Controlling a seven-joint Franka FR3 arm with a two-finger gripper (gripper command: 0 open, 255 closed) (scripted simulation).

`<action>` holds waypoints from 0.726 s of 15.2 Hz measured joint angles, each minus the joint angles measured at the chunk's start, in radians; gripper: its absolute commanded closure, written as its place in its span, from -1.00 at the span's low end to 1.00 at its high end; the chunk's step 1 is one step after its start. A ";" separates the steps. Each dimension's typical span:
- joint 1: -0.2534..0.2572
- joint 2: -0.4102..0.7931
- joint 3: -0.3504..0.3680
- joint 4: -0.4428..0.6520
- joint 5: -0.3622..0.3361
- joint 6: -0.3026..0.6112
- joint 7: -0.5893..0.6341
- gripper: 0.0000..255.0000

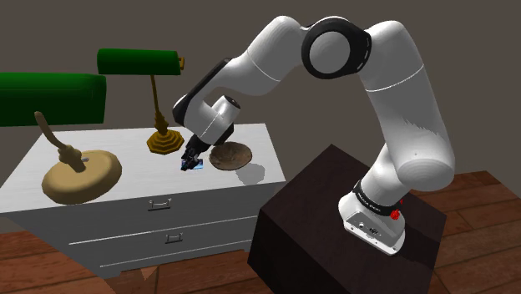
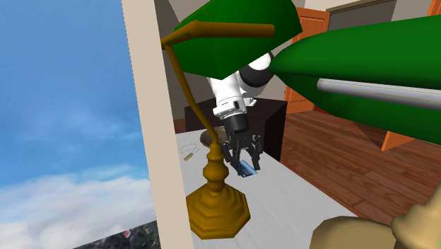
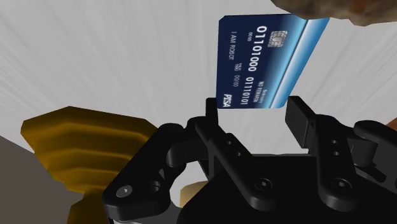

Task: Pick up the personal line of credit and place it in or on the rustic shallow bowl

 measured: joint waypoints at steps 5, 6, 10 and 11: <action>0.004 -0.018 -0.005 -0.013 -0.014 -0.005 0.020 1.00; 0.008 -0.029 -0.009 -0.021 -0.023 -0.008 0.034 1.00; 0.025 -0.080 -0.030 -0.054 -0.071 -0.024 0.100 1.00; 0.030 -0.095 -0.036 -0.064 -0.084 -0.029 0.118 1.00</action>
